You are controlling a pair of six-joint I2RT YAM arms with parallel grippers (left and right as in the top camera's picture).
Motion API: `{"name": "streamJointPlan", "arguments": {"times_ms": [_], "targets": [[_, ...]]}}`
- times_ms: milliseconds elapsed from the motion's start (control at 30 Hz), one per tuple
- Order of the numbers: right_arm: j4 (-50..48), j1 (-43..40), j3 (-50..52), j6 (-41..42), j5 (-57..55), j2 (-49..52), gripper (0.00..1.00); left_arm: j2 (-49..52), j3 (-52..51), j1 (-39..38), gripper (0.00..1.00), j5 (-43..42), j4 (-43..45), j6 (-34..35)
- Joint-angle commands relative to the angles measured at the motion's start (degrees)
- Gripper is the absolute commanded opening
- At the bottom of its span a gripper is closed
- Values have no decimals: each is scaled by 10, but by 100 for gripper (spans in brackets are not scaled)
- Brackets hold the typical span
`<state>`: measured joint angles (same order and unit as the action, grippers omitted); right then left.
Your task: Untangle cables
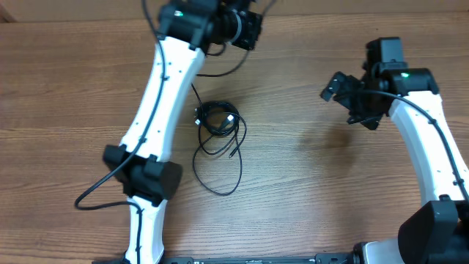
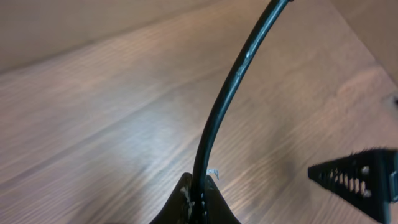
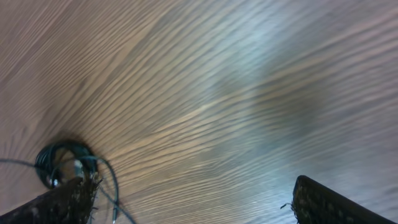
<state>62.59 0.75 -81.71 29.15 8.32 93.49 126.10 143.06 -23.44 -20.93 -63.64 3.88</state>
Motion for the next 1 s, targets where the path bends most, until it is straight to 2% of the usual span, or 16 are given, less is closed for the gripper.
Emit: {"name": "streamJointPlan", "arguments": {"times_ms": [0,67,100,167,233,300,333,600,833,967], "targets": [[8,-33,3,-12,-5,4,99,38,2,-39,5,-16,9,-15],[10,-49,3,-30,9,4,100,50,2,-56,12,-16,19,-15],[10,-67,3,-41,26,4,100,61,2,-73,30,-16,28,-15],[10,-83,3,-41,35,4,100,67,2,-86,49,-10,37,-16],[10,-99,3,-42,42,4,100,68,2,-94,74,4,43,-16],[9,-113,3,-57,59,4,100,67,2,-96,91,10,49,-16],[10,-122,3,-63,67,4,100,67,3,-95,94,9,52,-15],[9,-146,3,-88,74,4,100,57,5,-53,96,-6,34,5],[6,-143,3,-97,74,4,100,57,4,2,91,-6,-53,8],[3,-143,3,-97,74,4,100,58,-11,16,90,54,-88,10]]}}
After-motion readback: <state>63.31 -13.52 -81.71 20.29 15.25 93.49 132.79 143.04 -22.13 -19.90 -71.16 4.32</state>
